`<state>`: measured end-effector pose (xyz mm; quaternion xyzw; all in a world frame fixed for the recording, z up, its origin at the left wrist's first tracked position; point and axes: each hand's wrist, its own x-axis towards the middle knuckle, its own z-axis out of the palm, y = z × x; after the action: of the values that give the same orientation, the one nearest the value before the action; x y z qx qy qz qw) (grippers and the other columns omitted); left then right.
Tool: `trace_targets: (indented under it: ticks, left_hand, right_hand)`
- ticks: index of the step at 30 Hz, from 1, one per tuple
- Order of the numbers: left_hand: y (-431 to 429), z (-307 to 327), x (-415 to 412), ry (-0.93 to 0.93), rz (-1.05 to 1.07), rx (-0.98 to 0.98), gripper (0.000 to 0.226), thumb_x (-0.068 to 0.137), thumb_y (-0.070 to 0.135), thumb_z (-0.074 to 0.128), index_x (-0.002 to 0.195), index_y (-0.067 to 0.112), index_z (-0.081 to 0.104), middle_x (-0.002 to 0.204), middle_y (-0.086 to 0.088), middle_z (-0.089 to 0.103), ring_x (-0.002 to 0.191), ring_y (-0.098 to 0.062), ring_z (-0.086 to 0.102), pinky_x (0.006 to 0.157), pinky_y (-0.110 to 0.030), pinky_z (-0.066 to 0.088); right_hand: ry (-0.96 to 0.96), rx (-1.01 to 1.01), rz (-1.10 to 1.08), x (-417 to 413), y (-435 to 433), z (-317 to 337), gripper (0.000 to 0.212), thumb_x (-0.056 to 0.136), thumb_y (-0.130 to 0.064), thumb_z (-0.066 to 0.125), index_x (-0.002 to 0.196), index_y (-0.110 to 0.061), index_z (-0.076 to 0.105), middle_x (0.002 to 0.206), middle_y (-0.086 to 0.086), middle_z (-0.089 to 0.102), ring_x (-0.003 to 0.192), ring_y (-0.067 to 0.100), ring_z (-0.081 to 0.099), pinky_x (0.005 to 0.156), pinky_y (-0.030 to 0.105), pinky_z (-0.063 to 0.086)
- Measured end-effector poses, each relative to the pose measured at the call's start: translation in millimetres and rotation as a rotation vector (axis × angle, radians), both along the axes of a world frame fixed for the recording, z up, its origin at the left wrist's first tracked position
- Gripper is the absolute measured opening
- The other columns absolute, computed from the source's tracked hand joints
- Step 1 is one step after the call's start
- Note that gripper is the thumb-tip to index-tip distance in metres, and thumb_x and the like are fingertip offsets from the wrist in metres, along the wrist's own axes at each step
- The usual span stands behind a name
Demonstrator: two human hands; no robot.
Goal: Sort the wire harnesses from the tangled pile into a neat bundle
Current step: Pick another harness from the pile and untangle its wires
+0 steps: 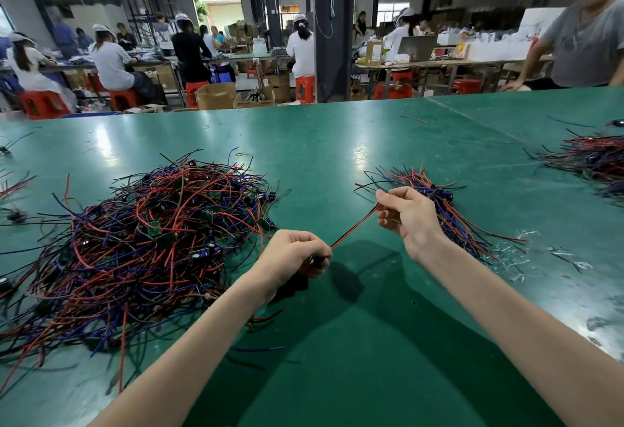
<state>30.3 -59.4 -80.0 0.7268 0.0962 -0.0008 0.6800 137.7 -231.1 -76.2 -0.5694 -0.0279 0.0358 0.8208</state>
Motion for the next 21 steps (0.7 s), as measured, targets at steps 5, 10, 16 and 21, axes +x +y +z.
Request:
trace_targets:
  ticks: [5,10,16,21]
  left_hand:
    - [-0.8,0.1,0.0,0.005,0.005,0.000,0.019,0.080,-0.003,0.062,0.063,0.003,0.066,0.054,-0.007,0.060,0.043,-0.013,0.053,0.046,-0.017,0.044]
    - [-1.3,2.4,-1.8,0.031,-0.006,0.016,0.020,0.081,0.000,0.062,0.062,0.007,0.066,0.055,-0.006,0.061,0.041,-0.013,0.053,0.040,-0.015,0.039]
    - [-2.6,2.3,-1.4,0.018,-0.004,0.008,0.021,0.081,-0.002,0.060,0.062,0.005,0.064,0.054,-0.006,0.060,0.041,-0.012,0.051,0.041,-0.014,0.038]
    - [-2.8,1.9,-1.9,0.003,-0.016,-0.002,0.021,0.081,-0.002,0.061,0.061,0.006,0.065,0.054,-0.006,0.060,0.043,-0.012,0.051,0.041,-0.014,0.038]
  right_hand:
    - [-0.335,-0.365,-0.113,6.0,-7.2,-6.5,0.022,0.081,-0.004,0.071,0.070,-0.011,0.054,0.061,0.004,0.056,0.047,0.010,0.054,0.049,0.024,0.049]
    - [-0.957,-0.906,-0.316,8.3,-9.4,-14.9,0.020,0.080,-0.009,0.072,0.069,-0.008,0.055,0.063,-0.001,0.054,0.058,0.022,0.048,0.059,0.035,0.045]
    - [-0.722,-0.740,-0.281,8.2,-8.7,-11.3,0.021,0.079,-0.009,0.073,0.067,-0.011,0.056,0.058,0.000,0.058,0.050,0.015,0.053,0.054,0.025,0.044]
    - [-0.048,-0.092,-0.016,7.5,-7.3,-0.1,0.019,0.081,-0.001,0.069,0.071,-0.006,0.054,0.049,0.002,0.062,0.038,0.007,0.050,0.037,0.017,0.040]
